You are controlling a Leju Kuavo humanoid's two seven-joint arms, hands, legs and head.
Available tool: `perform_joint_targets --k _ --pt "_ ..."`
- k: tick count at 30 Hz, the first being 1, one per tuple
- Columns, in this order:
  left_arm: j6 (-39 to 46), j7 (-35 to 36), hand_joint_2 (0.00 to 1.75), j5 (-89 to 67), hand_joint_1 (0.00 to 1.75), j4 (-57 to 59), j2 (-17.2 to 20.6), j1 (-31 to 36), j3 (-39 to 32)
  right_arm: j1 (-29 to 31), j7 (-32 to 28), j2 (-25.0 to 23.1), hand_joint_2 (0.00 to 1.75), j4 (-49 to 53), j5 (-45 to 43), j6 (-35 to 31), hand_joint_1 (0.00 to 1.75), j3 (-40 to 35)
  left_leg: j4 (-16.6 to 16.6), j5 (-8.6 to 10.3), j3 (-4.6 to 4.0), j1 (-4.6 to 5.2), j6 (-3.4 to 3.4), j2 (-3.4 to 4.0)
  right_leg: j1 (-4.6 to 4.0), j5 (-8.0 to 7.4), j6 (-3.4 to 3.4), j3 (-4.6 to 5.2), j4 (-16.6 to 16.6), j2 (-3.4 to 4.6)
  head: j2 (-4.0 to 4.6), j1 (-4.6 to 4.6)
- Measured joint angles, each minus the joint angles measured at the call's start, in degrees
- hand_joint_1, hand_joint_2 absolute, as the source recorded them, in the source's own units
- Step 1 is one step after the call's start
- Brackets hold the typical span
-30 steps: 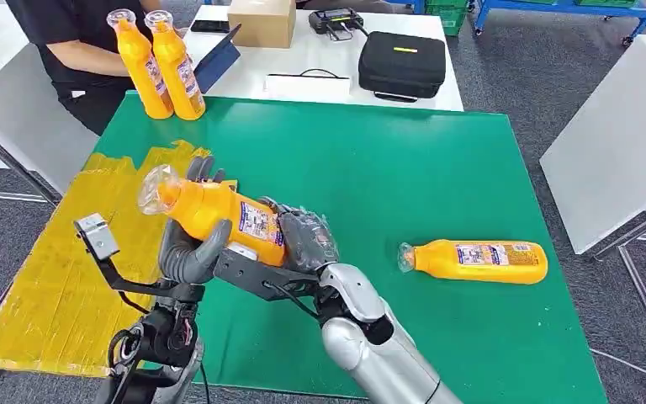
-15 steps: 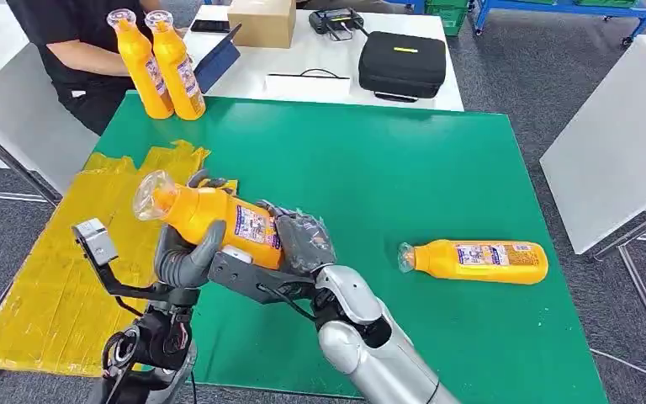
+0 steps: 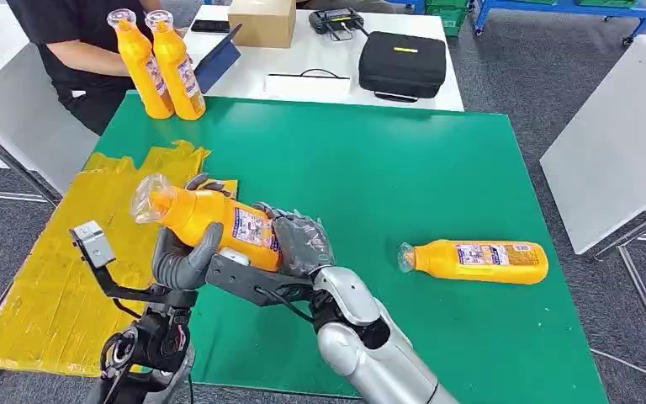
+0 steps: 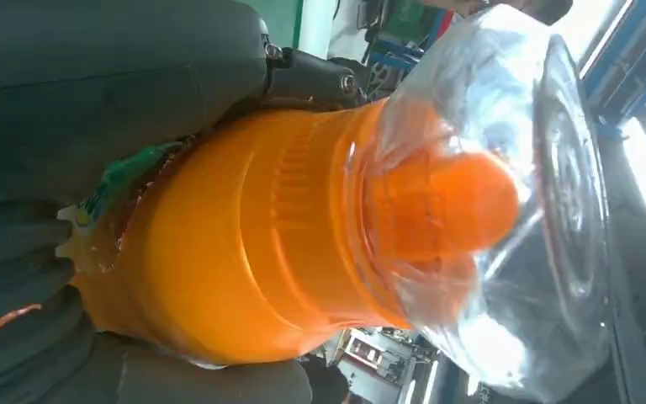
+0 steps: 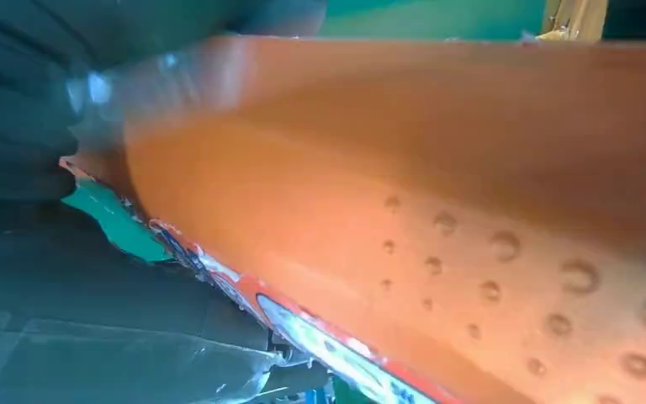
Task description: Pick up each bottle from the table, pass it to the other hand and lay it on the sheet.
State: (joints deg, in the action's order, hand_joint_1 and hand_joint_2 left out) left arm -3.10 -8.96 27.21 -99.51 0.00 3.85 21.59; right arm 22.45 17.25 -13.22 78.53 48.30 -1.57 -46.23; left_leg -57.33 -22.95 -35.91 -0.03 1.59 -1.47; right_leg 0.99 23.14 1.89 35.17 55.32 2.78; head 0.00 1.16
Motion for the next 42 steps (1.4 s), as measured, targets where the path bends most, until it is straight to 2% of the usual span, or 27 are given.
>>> perform_joint_targets --k 1,19,22,24,27,31,37,42 --pt "0.0 -0.1 1.75 0.1 1.75 0.0 0.0 -0.1 0.0 0.0 0.0 0.0 0.0 0.0 0.0 0.0 0.0 -0.1 0.0 0.0 0.0 0.0 0.0 0.0 0.0 0.0 0.0 0.0 0.0 0.0 0.0 0.0" --pt "0.7 -1.1 1.75 -0.6 1.75 -2.8 0.3 -3.0 -0.1 -1.0 -0.1 1.7 0.0 3.4 0.9 -0.2 0.0 -0.4 0.0 0.0 0.0 0.0 0.0 0.0 0.0 0.0 0.0 0.01 0.0 0.0 0.0 0.0" --pt "0.8 -1.1 1.75 -1.8 1.75 -3.5 -0.2 -3.3 -0.6 -2.4 -1.3 2.3 0.0 4.7 2.4 -0.5 0.0 0.1 0.0 0.0 0.0 0.0 0.0 -0.01 0.0 0.0 0.0 0.01 0.0 0.0 0.0 0.02" --pt "0.7 -1.0 1.75 -4.0 1.75 -4.1 -0.5 -3.3 -1.3 -3.6 -4.6 2.7 0.0 4.3 3.2 -3.2 0.0 0.7 0.0 -0.01 0.0 0.0 0.0 -0.01 0.0 0.01 0.0 0.01 0.0 -0.01 0.0 0.02" --pt "0.7 -1.0 1.75 -7.5 1.75 -5.0 -1.0 -3.5 -3.6 -5.6 -8.6 3.4 0.0 3.7 4.4 -6.0 0.0 2.5 0.0 -0.01 -0.01 0.01 -0.01 0.0 0.0 0.01 0.0 0.01 0.0 0.0 0.0 0.0" --pt "2.6 -1.3 1.75 -16.1 1.75 -5.5 -1.1 -3.6 -6.8 -7.8 -8.5 4.2 0.0 4.8 4.3 -4.4 0.0 4.9 0.0 0.0 0.0 0.0 0.0 -0.02 0.0 0.01 -0.01 0.03 0.0 -0.02 0.0 0.02" --pt "4.4 -2.0 1.75 -31.0 1.75 -4.2 -0.5 -2.9 -15.7 -15.2 -11.0 6.3 0.0 17.0 3.0 -0.8 0.0 11.7 0.0 -0.01 -0.01 0.0 -0.01 0.0 0.0 0.01 -0.01 0.05 0.0 -0.02 0.0 0.0" --pt "4.7 -2.9 1.75 -33.3 1.75 -2.0 0.1 -2.3 -20.0 -18.6 -11.8 7.2 0.0 24.0 3.0 0.4 0.0 15.5 0.0 -0.02 -0.01 0.0 -0.01 0.01 0.0 0.02 -0.02 0.05 0.0 -0.01 0.0 0.0"
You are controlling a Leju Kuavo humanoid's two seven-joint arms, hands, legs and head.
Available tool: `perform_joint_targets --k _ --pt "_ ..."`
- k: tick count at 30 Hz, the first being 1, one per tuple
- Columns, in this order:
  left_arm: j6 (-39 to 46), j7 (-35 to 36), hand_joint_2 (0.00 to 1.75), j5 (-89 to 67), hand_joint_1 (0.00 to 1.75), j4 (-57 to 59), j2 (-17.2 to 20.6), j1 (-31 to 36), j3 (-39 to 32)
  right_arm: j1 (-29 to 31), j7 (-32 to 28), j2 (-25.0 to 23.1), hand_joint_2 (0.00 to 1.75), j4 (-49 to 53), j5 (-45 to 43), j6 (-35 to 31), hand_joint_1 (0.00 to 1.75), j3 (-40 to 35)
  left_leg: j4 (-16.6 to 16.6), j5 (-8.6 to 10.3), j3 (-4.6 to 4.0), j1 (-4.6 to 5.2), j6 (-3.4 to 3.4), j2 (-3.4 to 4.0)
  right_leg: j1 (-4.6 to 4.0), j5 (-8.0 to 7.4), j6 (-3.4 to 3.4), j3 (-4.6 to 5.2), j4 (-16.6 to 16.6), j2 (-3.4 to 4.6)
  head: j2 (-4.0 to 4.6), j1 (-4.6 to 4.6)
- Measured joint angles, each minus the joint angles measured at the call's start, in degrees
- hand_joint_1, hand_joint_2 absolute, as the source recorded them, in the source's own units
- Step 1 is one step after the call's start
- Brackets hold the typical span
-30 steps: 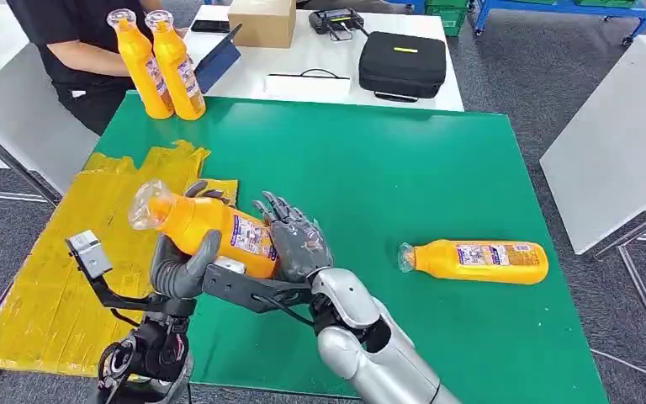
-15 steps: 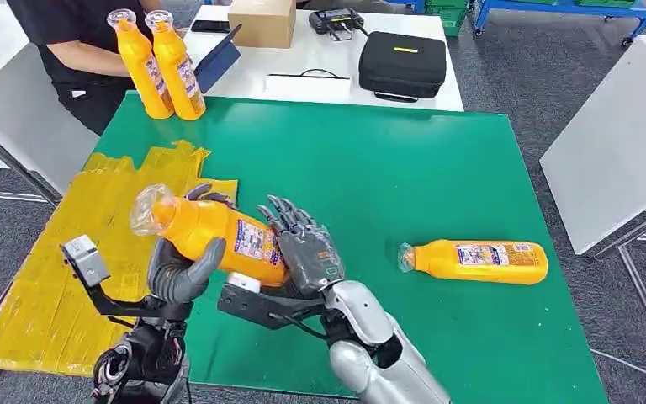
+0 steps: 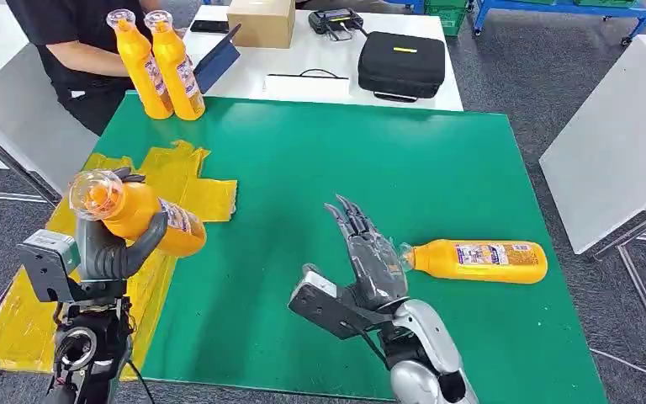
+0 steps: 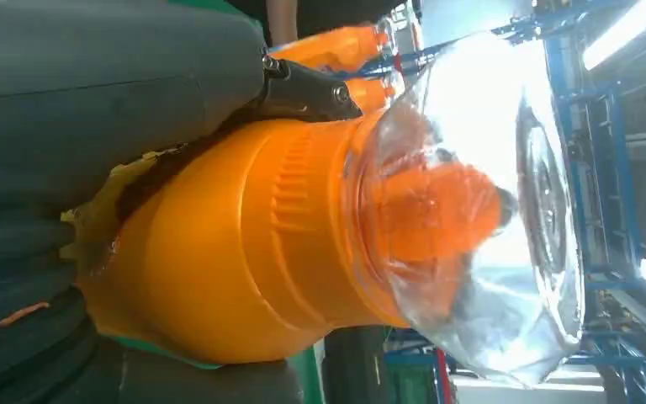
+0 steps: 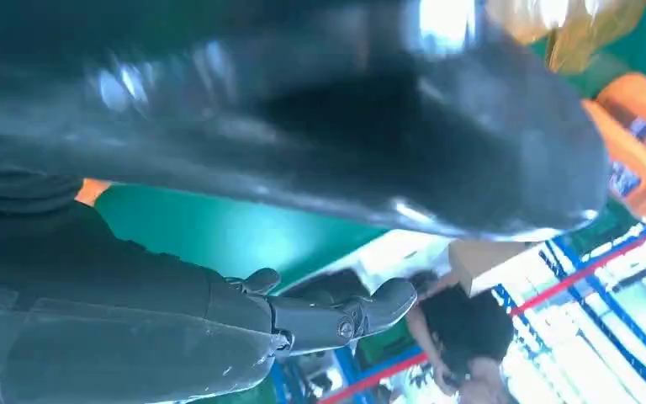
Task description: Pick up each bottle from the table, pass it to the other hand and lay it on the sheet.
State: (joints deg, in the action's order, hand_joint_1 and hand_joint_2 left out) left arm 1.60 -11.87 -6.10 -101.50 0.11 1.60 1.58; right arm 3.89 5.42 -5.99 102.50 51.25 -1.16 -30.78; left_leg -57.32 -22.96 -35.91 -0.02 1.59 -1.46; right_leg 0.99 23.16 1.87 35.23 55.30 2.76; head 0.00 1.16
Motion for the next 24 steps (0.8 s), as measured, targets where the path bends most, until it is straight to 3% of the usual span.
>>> perform_joint_targets --k 8,14,17,24 --pt "1.8 -0.2 1.75 -3.6 1.75 1.9 0.5 0.6 -1.6 -2.4 -1.4 0.3 0.0 3.9 0.6 -0.4 0.0 2.0 0.0 0.01 0.0 0.01 0.01 -0.01 0.0 -0.01 0.01 -0.01 0.0 0.0 0.0 0.0" --pt "13.6 -0.2 1.75 -30.2 1.75 4.7 2.7 2.5 -1.7 -6.1 -3.8 0.7 0.0 7.6 0.6 -0.7 0.0 4.0 0.0 0.0 0.0 0.0 0.0 0.01 0.0 0.0 0.0 0.01 0.0 0.0 0.0 0.02" --pt "15.1 1.1 1.75 -44.7 1.75 7.2 4.0 2.7 -0.8 -6.4 -4.2 1.1 0.0 8.6 -0.3 -0.6 0.0 4.7 0.0 0.0 0.0 0.01 0.0 0.01 0.01 0.0 0.0 0.01 0.0 0.0 0.0 0.02" --pt "16.2 2.5 1.75 -54.4 1.75 15.5 5.6 2.3 2.8 -6.5 -5.2 1.3 0.0 9.4 -2.2 0.5 0.0 5.8 0.0 0.01 0.0 0.02 0.01 0.01 0.02 -0.01 0.01 -0.01 0.0 0.0 0.0 0.0"
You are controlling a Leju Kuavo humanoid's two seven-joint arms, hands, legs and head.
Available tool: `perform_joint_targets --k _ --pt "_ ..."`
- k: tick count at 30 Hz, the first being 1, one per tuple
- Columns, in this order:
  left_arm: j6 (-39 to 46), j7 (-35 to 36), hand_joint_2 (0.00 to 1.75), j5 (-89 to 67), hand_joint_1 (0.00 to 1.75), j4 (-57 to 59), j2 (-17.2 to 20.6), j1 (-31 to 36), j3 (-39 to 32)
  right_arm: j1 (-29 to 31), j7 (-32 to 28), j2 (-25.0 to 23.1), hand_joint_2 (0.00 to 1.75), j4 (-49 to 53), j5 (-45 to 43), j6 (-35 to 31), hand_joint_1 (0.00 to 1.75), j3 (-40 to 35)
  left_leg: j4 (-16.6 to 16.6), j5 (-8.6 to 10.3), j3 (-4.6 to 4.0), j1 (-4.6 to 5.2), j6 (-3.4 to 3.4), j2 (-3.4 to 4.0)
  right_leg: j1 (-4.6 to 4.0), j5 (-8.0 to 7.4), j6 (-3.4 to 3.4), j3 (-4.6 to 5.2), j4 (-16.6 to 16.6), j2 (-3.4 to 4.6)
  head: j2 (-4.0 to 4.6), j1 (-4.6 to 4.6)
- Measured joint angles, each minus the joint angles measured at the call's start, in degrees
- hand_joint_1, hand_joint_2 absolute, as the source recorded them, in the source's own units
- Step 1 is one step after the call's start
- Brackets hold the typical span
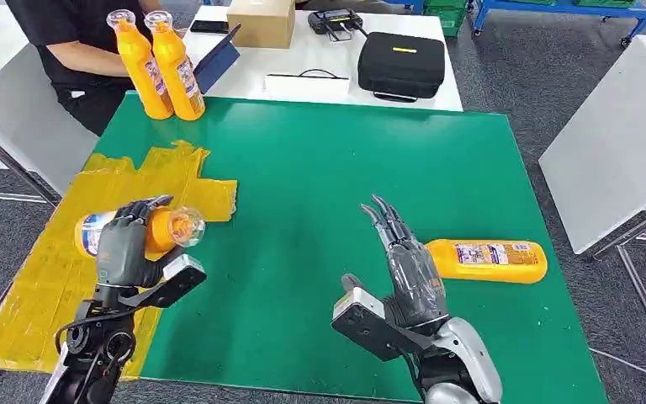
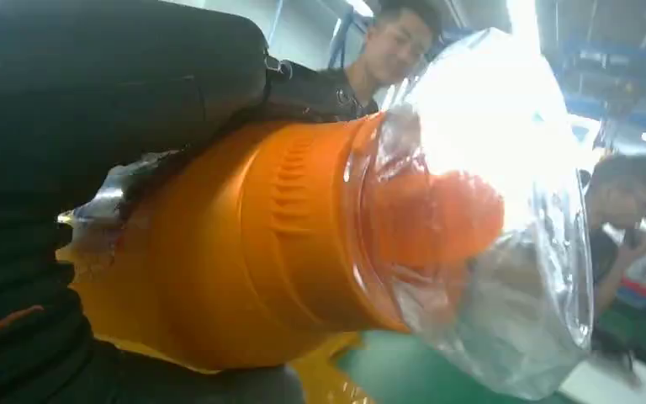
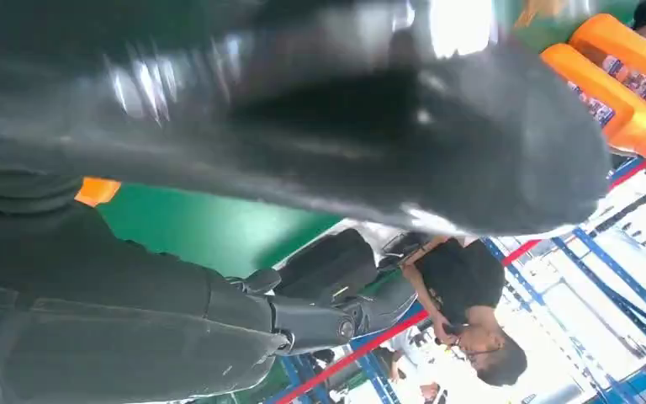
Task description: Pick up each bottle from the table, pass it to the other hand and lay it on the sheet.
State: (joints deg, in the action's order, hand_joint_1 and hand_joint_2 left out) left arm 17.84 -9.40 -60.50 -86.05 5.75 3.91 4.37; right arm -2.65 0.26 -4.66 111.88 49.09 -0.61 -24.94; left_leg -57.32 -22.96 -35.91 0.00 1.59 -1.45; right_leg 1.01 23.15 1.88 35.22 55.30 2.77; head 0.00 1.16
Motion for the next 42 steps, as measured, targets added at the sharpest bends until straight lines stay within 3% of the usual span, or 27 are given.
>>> perform_joint_targets --k 12,13,21,34,35,42 --pt "0.5 4.1 1.75 -12.1 1.75 9.6 1.0 -0.9 3.2 1.3 -0.3 -0.6 0.0 0.0 -0.4 2.7 0.0 0.0 0.0 -0.01 -0.01 0.0 -0.01 -0.01 0.0 0.01 -0.01 -0.01 0.0 0.0 0.0 0.0" --pt "0.1 4.1 0.0 -11.5 0.0 11.0 1.0 -0.8 3.3 1.5 -0.4 -0.7 0.0 0.0 -0.5 2.9 0.0 0.0 0.0 -0.01 -0.01 -0.01 -0.01 -0.01 -0.01 0.01 -0.01 -0.01 0.0 0.0 0.0 0.0" --pt "-0.8 5.8 0.0 -10.3 0.0 18.0 1.0 -0.3 3.9 2.1 -1.0 -1.1 0.0 -0.7 -1.1 3.2 0.0 0.1 0.0 0.0 0.0 -0.01 0.0 -0.02 0.0 0.01 0.0 -0.02 0.0 -0.01 0.0 0.0" --pt "1.8 6.3 0.0 -10.7 0.0 19.6 1.0 -0.2 3.8 2.4 -1.6 -1.5 0.0 -1.6 -1.6 3.3 0.0 0.5 0.0 0.0 0.0 -0.01 0.0 -0.04 -0.01 0.0 -0.01 -0.03 0.0 -0.01 0.0 0.0" --pt "2.0 6.3 0.0 -9.6 0.0 19.4 0.9 -0.4 3.7 2.3 -1.6 -1.4 1.75 -1.7 -1.6 3.2 0.0 0.5 0.0 0.01 0.0 -0.01 0.0 -0.04 -0.01 0.0 -0.01 -0.03 0.0 -0.01 0.0 0.0" --pt "1.8 -1.7 0.0 19.8 0.0 9.8 -2.7 -4.6 -2.6 -0.7 -1.8 0.8 1.75 -2.1 -3.6 3.1 0.0 3.0 0.0 -0.02 0.0 0.01 0.01 -0.04 0.01 0.01 0.0 -0.03 0.0 0.0 0.0 0.0"
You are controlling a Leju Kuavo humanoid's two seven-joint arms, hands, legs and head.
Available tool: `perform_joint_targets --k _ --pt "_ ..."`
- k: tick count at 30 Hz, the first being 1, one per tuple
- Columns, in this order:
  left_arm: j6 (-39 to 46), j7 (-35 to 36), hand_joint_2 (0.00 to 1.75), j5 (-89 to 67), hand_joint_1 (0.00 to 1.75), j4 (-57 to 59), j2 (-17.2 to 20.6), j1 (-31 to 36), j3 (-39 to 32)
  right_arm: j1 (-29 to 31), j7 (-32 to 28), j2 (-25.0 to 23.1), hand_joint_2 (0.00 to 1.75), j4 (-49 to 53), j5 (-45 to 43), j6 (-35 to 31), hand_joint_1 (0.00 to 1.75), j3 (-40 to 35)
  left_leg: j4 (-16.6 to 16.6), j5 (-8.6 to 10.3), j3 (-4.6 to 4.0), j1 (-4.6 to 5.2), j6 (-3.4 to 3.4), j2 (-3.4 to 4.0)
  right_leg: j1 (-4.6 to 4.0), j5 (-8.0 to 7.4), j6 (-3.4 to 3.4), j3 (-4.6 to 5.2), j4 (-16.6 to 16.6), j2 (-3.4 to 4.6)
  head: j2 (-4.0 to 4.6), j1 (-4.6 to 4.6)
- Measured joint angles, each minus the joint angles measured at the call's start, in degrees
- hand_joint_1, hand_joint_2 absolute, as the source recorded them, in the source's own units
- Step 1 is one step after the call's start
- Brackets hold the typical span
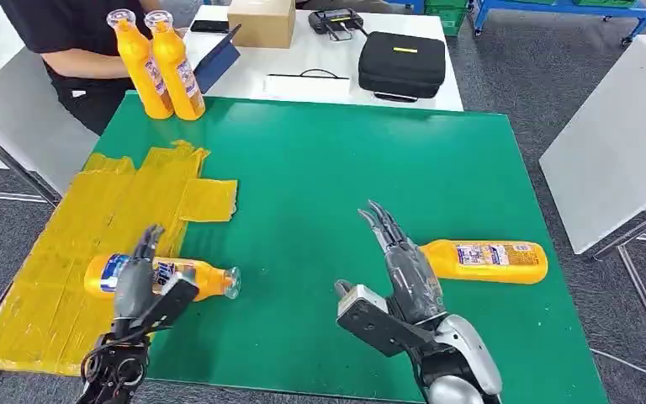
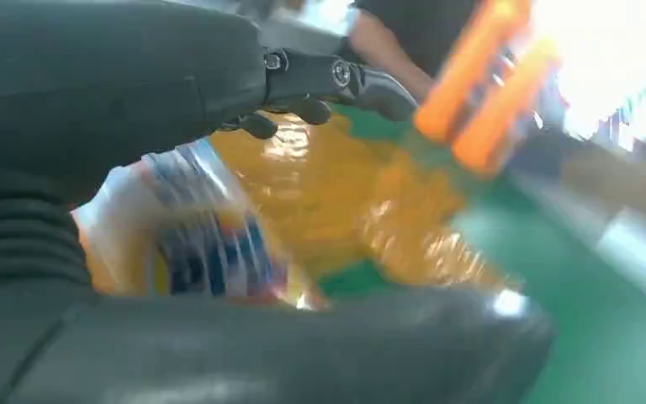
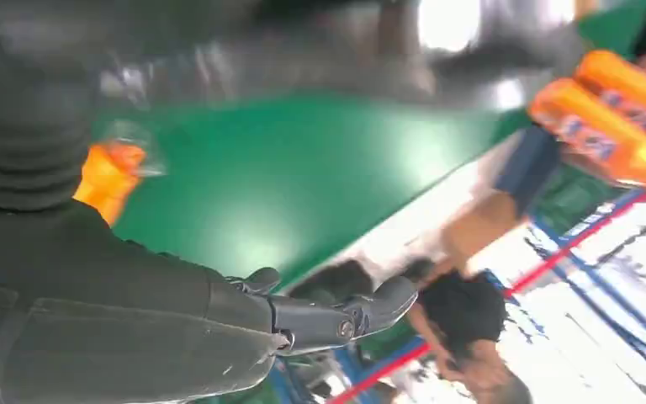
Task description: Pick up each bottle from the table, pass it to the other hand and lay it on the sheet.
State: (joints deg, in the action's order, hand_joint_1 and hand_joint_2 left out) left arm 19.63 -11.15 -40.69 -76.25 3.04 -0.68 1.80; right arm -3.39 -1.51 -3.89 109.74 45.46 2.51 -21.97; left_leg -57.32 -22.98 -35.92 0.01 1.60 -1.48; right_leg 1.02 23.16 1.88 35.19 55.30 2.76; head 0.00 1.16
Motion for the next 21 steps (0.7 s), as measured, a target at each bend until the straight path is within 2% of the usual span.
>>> perform_joint_targets --k 4,7,10,16,21 --pt "-0.7 -2.3 0.0 6.8 0.0 -6.1 -1.4 -2.8 -3.0 -1.6 -0.1 1.4 1.75 0.4 -0.5 1.1 0.0 2.0 0.0 -0.04 -0.01 0.05 0.02 -0.02 0.03 0.04 0.01 0.03 0.0 0.0 0.0 0.02" --pt "-4.9 -6.9 0.0 27.4 0.0 -12.2 -2.8 -6.0 -5.4 -4.3 0.9 3.7 1.75 1.8 1.4 3.0 0.0 4.4 0.0 -0.08 -0.01 0.05 0.03 -0.02 0.03 0.07 0.02 0.02 0.0 -0.01 0.0 0.0" --pt "-8.7 -9.9 0.0 39.1 0.0 -18.4 -3.3 -9.8 -7.2 -9.1 1.6 6.9 1.75 3.5 7.0 2.7 0.0 9.0 0.0 -0.11 -0.01 0.09 0.08 -0.12 0.09 0.15 0.14 0.01 -0.1 -0.04 0.0 0.02" --pt "-11.3 -12.0 0.0 45.4 0.0 -24.8 -3.8 -12.9 -8.9 -17.2 0.4 11.0 1.75 6.5 12.7 -1.0 0.0 19.3 0.0 -0.21 -0.02 0.17 0.18 -0.14 0.15 0.18 0.19 -0.02 -0.1 -0.09 0.0 0.02" --pt "-12.3 -12.5 0.0 47.4 0.0 -26.9 -4.4 -13.3 -9.3 -19.3 1.3 12.1 1.75 8.0 19.0 -1.0 0.0 25.0 0.0 -0.19 0.01 0.18 0.2 -0.08 0.16 0.14 0.21 -0.01 -0.1 -0.08 0.0 0.04"
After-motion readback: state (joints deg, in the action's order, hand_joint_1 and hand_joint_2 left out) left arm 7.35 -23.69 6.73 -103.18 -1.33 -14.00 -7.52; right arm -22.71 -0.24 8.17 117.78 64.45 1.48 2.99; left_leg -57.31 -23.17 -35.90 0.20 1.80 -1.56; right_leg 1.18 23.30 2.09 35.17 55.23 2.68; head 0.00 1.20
